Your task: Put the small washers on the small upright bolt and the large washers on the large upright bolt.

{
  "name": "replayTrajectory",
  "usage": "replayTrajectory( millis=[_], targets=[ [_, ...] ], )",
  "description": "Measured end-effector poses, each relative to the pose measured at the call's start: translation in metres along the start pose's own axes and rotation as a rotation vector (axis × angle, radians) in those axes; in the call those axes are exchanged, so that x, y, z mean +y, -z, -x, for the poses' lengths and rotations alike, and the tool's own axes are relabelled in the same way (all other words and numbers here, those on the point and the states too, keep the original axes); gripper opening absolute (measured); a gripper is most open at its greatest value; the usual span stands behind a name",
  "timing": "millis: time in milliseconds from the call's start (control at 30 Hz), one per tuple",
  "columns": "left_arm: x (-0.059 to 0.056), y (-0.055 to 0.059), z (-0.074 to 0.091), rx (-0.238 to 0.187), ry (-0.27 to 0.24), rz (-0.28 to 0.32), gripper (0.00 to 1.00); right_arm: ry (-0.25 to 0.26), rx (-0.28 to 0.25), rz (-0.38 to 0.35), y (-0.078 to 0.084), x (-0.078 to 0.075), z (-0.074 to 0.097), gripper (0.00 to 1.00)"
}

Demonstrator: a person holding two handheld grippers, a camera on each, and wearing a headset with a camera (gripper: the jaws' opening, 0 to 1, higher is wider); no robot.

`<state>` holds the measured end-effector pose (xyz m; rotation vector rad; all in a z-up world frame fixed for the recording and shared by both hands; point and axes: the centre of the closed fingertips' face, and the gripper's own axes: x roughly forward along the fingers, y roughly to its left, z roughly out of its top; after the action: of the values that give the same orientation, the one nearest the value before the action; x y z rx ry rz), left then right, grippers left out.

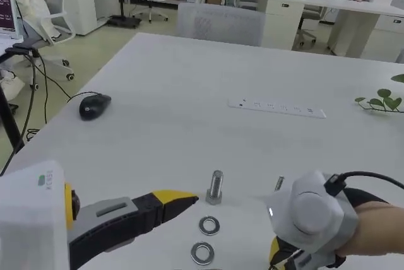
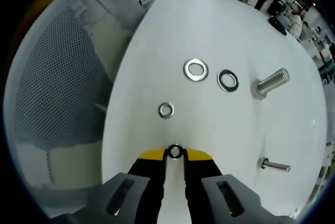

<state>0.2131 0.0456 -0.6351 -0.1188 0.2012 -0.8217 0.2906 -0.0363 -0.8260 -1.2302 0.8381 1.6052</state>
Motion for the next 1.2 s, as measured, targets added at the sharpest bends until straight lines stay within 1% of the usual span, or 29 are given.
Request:
replayTrajectory(
  millis=[67,333,400,533,600,767,867,1033,1200],
  targets=[
    [-0.001,0.001,0.000,0.001,0.002,0.000,0.58,-0.001,-0.008,-0.008,0.000,0.000,0.000,0.13],
    [-0.003,0.003,0.000,0.009,0.002,0.003,0.58,-0.005,-0.013,-0.048,0.000,-0.002,0.000,0.12],
    [-0.004,0.004,0.001,0.015,0.003,0.003,0.58,-0.001,-0.001,-0.056,0.003,-0.005,0.001,0.12],
    [-0.004,0.004,0.000,0.015,0.004,0.006,0.58,0.004,-0.009,-0.084,0.005,-0.012,0.009,0.12],
    [-0.004,0.004,-0.001,0.017,0.003,0.005,0.58,0.014,-0.004,-0.083,0.008,-0.016,0.014,0.12],
    [-0.004,0.005,-0.004,0.020,0.007,0.009,0.58,0.046,-0.001,-0.090,0.015,-0.031,0.031,0.12],
    [-0.005,0.005,-0.005,0.022,0.007,0.010,0.58,0.076,-0.001,-0.104,0.021,-0.045,0.044,0.12],
    [-0.004,0.005,-0.006,0.018,0.005,0.010,0.58,0.115,0.011,-0.111,0.031,-0.066,0.062,0.12],
    [-0.002,0.008,-0.007,0.026,0.001,0.018,0.58,0.143,0.024,-0.106,0.035,-0.084,0.075,0.12]
  ],
)
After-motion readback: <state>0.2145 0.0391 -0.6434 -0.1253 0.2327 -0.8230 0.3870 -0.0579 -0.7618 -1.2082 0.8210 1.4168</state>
